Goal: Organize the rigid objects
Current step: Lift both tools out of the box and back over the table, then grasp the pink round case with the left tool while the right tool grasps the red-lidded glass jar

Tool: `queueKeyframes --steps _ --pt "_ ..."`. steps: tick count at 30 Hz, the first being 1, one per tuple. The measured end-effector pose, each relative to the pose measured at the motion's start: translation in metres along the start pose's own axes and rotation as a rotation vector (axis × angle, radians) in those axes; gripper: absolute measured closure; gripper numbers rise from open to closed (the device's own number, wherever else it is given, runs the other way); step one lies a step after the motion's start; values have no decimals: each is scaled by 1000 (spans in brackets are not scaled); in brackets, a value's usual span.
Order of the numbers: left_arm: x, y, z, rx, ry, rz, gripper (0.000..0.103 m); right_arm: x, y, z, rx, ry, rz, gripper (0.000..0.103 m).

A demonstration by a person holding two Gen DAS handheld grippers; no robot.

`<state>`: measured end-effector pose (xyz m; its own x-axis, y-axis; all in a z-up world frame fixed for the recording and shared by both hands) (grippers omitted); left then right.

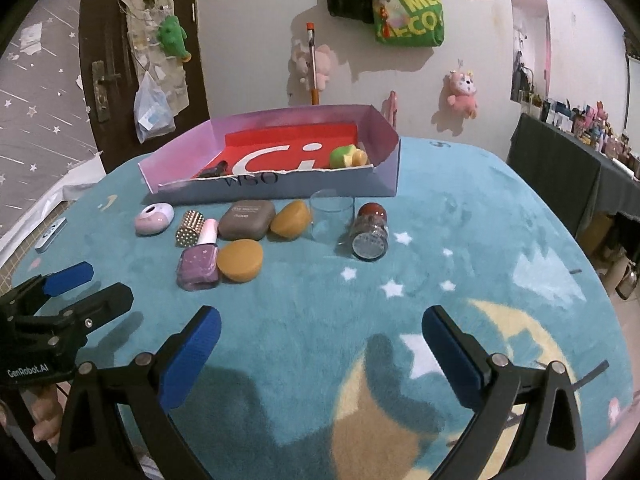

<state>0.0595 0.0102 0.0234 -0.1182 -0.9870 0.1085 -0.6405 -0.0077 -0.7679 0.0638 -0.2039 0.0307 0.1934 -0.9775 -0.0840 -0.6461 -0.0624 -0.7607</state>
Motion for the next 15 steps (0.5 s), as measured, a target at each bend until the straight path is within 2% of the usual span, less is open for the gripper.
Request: queueKeyframes --steps 15 --pt "-14 -14 14 -22 -17 -24 5 6 -13 18 -20 6 18 0"
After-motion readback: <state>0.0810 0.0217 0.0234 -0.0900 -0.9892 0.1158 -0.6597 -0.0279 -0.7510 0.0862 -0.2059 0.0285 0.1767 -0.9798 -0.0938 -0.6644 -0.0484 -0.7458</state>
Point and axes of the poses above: each gripper's, at about its wrist camera, not at the fingertips, and z roughly the way its jaws point, x to its right, y to its underside, the point moved 2 cm from there along z, roughly the way its jaws point, and after that the axes turned 2 degrees about z, right-handed, at the moved point
